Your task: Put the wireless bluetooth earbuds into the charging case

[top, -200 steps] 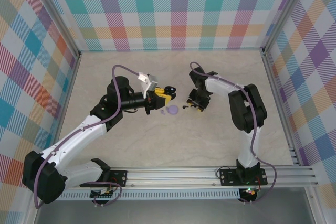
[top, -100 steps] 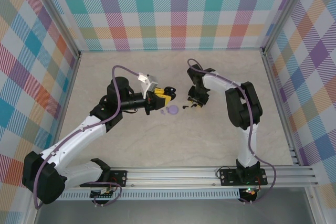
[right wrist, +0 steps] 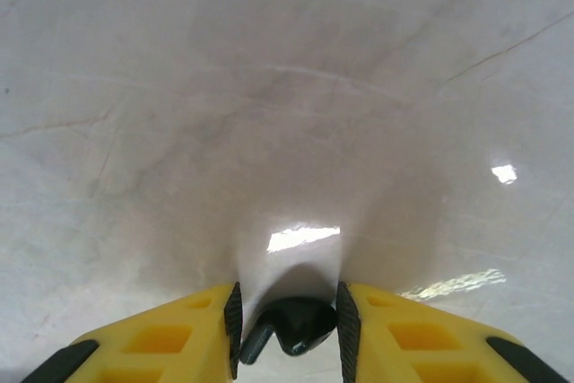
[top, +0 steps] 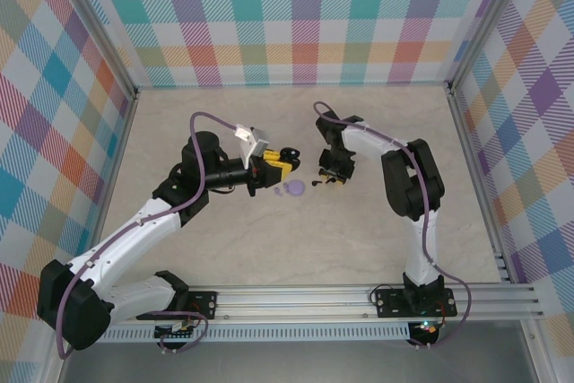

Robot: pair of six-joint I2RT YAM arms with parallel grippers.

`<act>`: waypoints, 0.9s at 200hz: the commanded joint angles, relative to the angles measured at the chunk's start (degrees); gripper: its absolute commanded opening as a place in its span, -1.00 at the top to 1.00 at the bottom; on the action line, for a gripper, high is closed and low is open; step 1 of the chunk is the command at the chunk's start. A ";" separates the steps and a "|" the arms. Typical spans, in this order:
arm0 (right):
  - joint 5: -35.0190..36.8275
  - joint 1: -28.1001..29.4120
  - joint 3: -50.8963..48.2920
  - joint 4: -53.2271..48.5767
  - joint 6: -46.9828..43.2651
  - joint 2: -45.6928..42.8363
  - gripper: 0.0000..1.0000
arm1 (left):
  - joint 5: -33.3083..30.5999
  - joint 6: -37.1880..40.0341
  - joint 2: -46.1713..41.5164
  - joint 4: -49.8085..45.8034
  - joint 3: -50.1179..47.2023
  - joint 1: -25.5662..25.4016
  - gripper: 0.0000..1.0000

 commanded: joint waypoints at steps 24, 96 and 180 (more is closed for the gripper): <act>-0.02 0.88 2.40 -2.74 -0.93 1.55 0.30 | -0.25 0.82 -1.63 0.35 -0.33 -0.89 0.92; 3.12 0.96 2.71 -3.90 -3.83 2.27 0.49 | -0.69 0.91 -2.25 0.00 -0.81 -0.86 0.92; -0.16 0.89 1.00 -2.13 -17.72 0.58 0.30 | -1.17 0.92 -3.08 -0.35 -1.24 -0.89 0.92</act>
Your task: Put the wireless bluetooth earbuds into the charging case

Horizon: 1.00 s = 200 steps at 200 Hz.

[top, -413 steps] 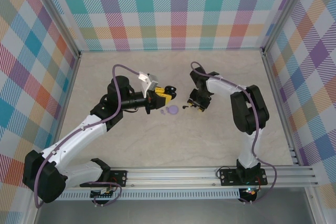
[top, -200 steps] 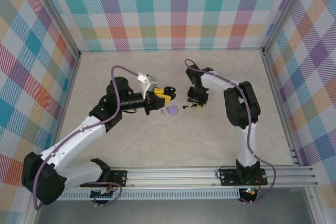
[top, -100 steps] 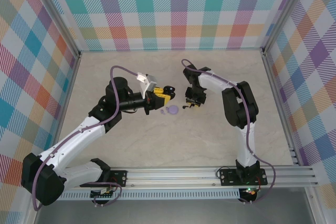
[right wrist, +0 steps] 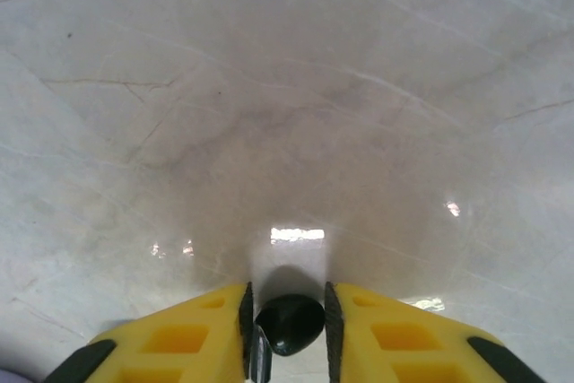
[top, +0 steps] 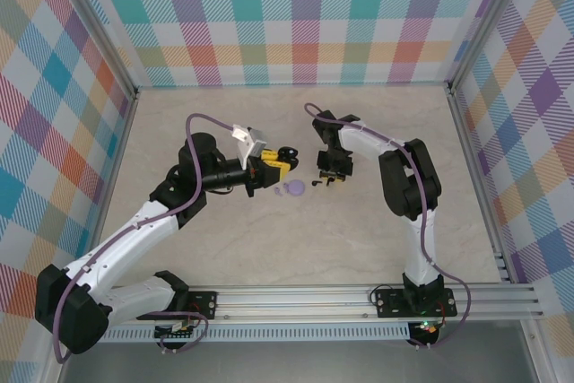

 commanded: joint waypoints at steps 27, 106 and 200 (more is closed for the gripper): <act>-3.19 0.31 -1.83 0.92 -5.97 -2.04 0.14 | -0.23 0.86 -1.53 -0.18 -0.88 -0.88 0.92; -5.22 0.38 -2.08 0.29 5.19 -0.87 0.26 | -0.19 1.03 -1.46 -0.35 -0.89 -0.89 0.92; -4.38 0.82 -3.23 -0.48 8.45 -2.39 0.27 | -0.27 1.15 -1.27 -0.13 -0.89 -0.89 0.91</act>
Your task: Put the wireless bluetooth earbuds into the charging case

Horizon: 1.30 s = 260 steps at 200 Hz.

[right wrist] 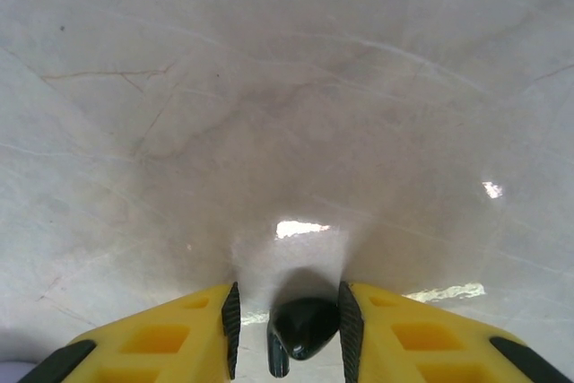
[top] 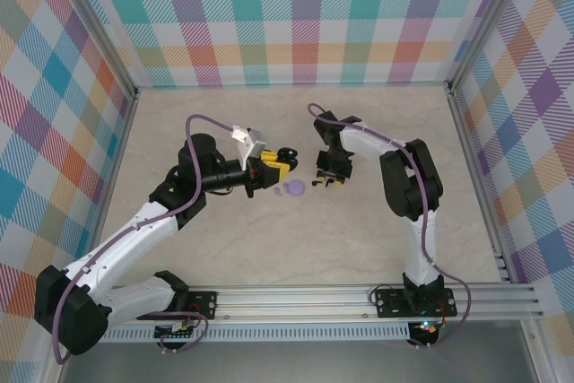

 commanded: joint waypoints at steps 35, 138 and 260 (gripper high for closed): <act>-0.99 0.86 -1.13 -2.55 2.08 -1.21 0.29 | -0.10 0.94 -0.97 0.11 -0.40 -0.84 0.91; 0.94 0.85 -2.57 -1.25 1.95 -0.61 0.52 | -0.23 0.98 -1.05 -0.24 -0.43 -0.88 0.91; 0.81 0.26 -11.32 9.70 -7.43 -7.13 0.40 | -3.60 -0.58 1.43 -1.01 -0.94 -0.88 0.91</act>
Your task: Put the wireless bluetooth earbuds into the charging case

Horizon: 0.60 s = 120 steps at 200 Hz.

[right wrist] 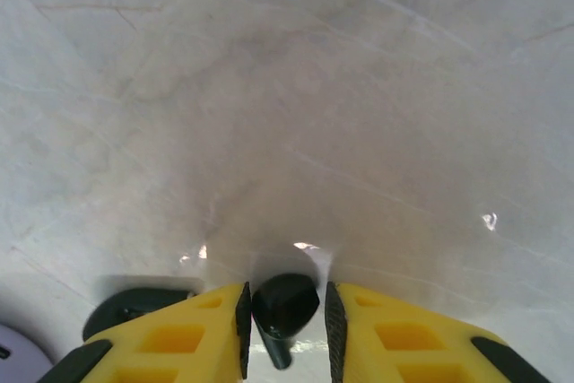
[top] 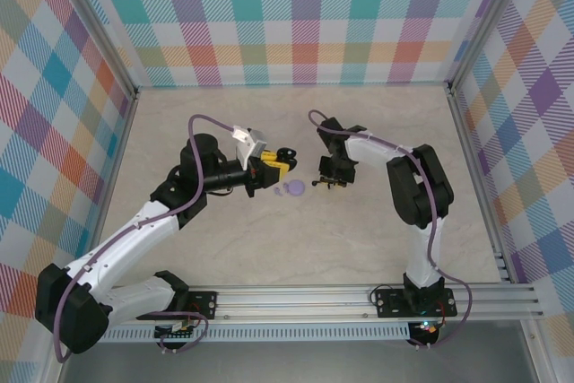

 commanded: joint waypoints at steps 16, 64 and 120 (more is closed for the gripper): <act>-0.52 -0.60 -1.11 1.24 -3.27 -0.42 0.43 | -1.84 -0.63 0.98 -0.14 -0.77 -0.89 0.91; 0.11 -1.31 0.79 -0.91 -3.70 1.66 0.28 | -2.28 -0.65 0.75 -0.18 -0.87 -0.89 0.91; 2.98 -1.29 4.99 -5.31 -5.75 3.90 0.18 | -2.39 -0.43 0.54 -0.22 -0.78 -0.89 0.91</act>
